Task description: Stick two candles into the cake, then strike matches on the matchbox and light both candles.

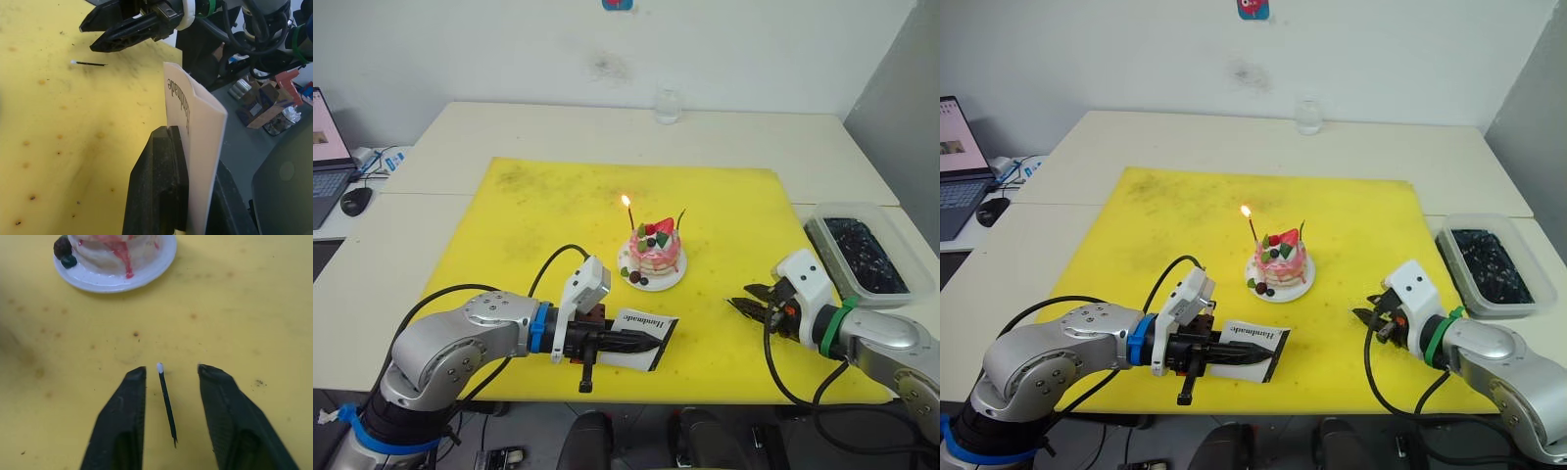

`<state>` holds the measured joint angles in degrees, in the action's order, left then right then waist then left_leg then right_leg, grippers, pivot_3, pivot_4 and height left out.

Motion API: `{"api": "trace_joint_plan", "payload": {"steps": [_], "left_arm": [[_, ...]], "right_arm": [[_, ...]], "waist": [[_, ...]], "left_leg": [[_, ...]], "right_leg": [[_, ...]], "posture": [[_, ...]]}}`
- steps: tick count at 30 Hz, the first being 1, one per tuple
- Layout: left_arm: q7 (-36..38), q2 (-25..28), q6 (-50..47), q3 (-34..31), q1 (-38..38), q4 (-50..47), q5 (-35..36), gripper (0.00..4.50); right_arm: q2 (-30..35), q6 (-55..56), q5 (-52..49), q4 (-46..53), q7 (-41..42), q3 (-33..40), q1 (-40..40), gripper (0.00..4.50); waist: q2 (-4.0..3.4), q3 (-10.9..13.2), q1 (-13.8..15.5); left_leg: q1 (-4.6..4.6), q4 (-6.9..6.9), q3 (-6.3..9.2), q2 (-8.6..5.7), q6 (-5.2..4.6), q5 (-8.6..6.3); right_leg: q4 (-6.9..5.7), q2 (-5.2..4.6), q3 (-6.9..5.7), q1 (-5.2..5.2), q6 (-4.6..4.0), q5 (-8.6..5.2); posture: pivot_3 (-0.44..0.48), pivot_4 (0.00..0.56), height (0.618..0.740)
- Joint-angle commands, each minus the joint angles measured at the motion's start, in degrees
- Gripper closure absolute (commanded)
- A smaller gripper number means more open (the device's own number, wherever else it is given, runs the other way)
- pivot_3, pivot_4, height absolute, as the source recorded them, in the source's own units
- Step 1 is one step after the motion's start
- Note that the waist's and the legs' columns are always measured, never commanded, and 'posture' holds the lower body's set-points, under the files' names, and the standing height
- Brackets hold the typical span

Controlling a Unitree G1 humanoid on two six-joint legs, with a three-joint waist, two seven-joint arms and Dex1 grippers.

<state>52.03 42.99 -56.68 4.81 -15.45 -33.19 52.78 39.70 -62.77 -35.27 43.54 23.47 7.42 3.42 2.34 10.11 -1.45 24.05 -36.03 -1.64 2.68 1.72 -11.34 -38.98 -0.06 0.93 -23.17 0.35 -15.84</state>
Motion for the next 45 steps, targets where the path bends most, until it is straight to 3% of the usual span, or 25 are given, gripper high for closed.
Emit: {"api": "trace_joint_plan", "payload": {"steps": [1,5,9,15,26,45], "left_arm": [[0.74,0.37,0.97,-0.48,-0.49,-1.33,0.59,4.50],[1.10,0.64,0.98,-0.40,-0.85,-0.80,0.40,4.50],[1.81,0.66,0.77,0.58,-1.93,-0.28,0.11,4.50],[2.80,1.09,0.65,0.95,-3.00,0.86,-0.32,4.50],[-0.27,2.29,-1.51,-2.63,2.66,-0.92,1.78,4.50],[-1.88,2.17,-1.63,-2.78,3.15,-1.32,2.69,4.50]], "right_arm": [[-1.60,2.60,-0.66,4.59,-0.88,3.71,-3.38,1.57],[-4.15,12.08,5.18,8.75,-2.40,3.02,-11.32,1.57],[-5.63,31.95,17.20,5.91,-0.50,-5.81,-20.31,1.57],[-8.03,46.16,21.39,-5.23,3.69,-8.43,-20.52,1.57],[-7.72,48.76,17.97,-18.16,11.81,-6.86,-14.36,1.57],[-8.29,47.14,19.49,-20.63,11.40,-7.99,-11.11,1.57]], "waist": [[0.00,0.00,0.01],[0.00,0.00,0.14],[0.00,-0.02,-0.01],[-0.01,-0.02,-0.17],[-0.01,-0.02,-0.01],[-0.02,-0.02,0.00]], "left_leg": [[0.00,0.00,0.00,0.00,0.00,0.00],[0.06,0.03,0.02,0.00,0.00,0.00],[0.02,0.01,0.04,0.00,0.00,0.00],[-0.09,-0.02,-0.06,0.01,0.00,0.00],[-0.06,0.07,-0.02,0.05,0.00,0.00],[-0.10,0.03,-0.01,0.04,0.00,0.00]], "right_leg": [[0.00,0.00,0.00,0.00,0.00,0.00],[0.02,0.00,-0.03,-0.03,-0.02,-0.03],[0.02,-0.02,-0.05,-0.01,-0.02,-0.03],[0.01,-0.06,0.06,0.02,-0.21,-0.12],[-0.01,-0.03,0.01,0.01,-0.15,-0.07],[-0.04,-0.06,0.01,0.03,-0.13,0.00]], "posture": [[0.000,0.150,0.740],[0.000,0.150,0.740],[0.000,0.150,0.740],[0.000,0.150,0.740],[0.000,0.150,0.740],[0.000,0.150,0.740]]}}
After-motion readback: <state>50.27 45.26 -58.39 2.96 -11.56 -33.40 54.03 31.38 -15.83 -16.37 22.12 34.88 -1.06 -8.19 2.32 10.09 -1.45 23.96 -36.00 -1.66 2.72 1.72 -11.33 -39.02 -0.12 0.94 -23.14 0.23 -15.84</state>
